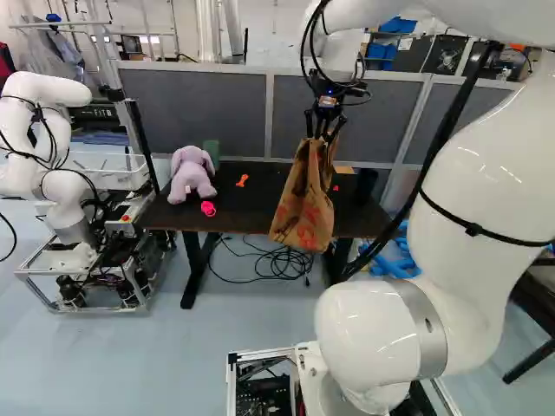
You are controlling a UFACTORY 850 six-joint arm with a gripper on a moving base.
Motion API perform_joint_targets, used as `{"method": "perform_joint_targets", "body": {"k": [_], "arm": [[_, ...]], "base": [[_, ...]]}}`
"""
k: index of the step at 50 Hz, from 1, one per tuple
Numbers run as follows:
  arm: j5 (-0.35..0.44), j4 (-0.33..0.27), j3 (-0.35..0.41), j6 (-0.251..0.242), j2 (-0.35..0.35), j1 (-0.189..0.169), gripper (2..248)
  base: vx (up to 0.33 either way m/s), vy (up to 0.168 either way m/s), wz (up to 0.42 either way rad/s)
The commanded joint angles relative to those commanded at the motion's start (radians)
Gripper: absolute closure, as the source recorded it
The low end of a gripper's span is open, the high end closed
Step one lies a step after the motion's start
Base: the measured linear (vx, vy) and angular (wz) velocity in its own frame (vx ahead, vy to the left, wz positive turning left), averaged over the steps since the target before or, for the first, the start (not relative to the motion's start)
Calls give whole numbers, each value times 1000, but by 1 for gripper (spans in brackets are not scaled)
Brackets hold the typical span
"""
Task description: Pick up the bag on the ground and place it on the table
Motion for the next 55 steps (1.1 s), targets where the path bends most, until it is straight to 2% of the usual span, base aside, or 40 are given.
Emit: {"method": "perform_joint_targets", "body": {"k": [25,44,55], "arm": [[0,0,-12,0,-12,-1,229],[19,-1,-87,0,-82,-13,229],[45,-25,-138,0,-129,-11,229]], "base": [[8,3,3],[0,0,0],[0,0,0]]}}
